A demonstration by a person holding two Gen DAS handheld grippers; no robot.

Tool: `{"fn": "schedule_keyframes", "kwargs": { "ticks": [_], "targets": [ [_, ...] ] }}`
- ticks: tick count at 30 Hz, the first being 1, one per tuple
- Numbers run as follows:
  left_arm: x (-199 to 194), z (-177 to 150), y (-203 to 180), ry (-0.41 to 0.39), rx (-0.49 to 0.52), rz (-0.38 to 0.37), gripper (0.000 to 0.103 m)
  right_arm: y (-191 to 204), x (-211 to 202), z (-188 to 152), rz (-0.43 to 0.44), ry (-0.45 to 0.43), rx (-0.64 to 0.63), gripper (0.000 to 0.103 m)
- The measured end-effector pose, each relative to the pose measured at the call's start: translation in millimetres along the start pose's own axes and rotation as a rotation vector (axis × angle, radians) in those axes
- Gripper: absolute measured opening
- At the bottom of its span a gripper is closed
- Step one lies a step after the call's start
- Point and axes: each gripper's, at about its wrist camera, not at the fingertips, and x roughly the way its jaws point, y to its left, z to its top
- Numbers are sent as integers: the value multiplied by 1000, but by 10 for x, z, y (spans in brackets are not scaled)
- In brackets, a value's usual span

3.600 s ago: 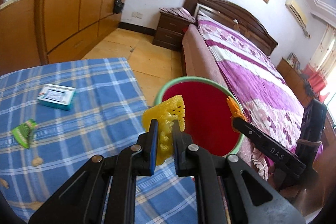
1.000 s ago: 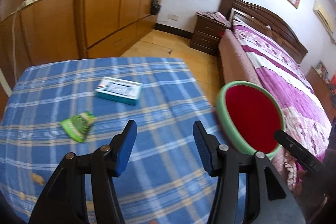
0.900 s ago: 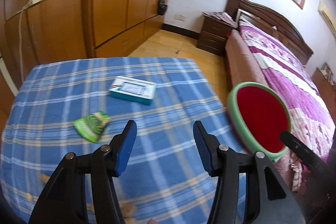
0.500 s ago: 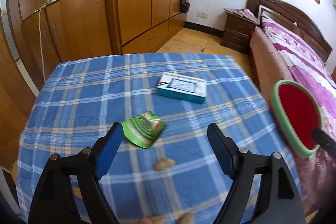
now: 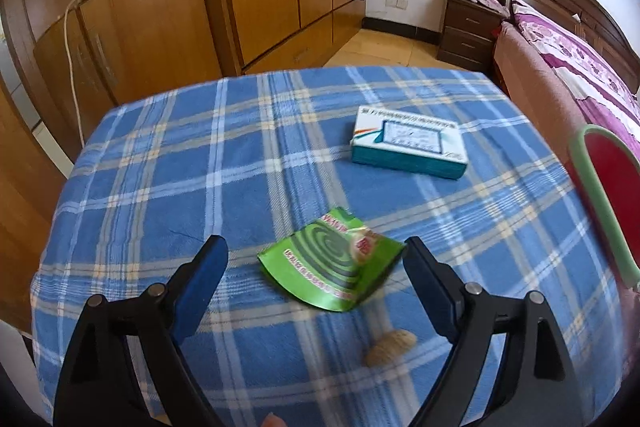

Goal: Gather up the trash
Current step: 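Grasp the green mosquito-coil packet with the left tool while the right tool grasps the medicine box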

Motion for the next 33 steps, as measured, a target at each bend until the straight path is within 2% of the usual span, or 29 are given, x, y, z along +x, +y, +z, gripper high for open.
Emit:
{"fn": "schedule_keyframes", "kwargs": {
  "ticks": [2, 5, 7, 10, 14, 17, 21, 27, 31, 33],
  "targets": [
    [59, -12, 63, 21, -33, -12, 84, 39, 50, 37, 3, 6, -7, 73],
    [130, -27, 117, 49, -66, -63, 72, 120, 152, 113, 12, 13, -19, 73],
    [99, -34, 108, 22, -56, -55, 65, 179, 241, 169, 23, 23, -29, 73],
    [87, -31, 148, 10, -68, -84, 62, 288, 396, 238, 36, 43, -48, 73],
    [60, 9, 287, -16, -111, -81, 62, 457, 625, 298, 61, 76, -80, 74],
    [62, 55, 456, -29, -160, -29, 62, 598, 796, 337, 76, 95, -108, 79],
    [90, 73, 638, -49, -209, 25, 62, 785, 1034, 416, 82, 106, -166, 80],
    [159, 18, 749, -34, -252, 7, 62, 1008, 1444, 527, 81, 150, -302, 81],
    [167, -2, 745, -41, -251, 3, 62, 1114, 1636, 568, 72, 165, -400, 81],
    [168, -2, 730, -42, -247, 2, 62, 1129, 1709, 602, 94, 178, -419, 81]
  ]
}}
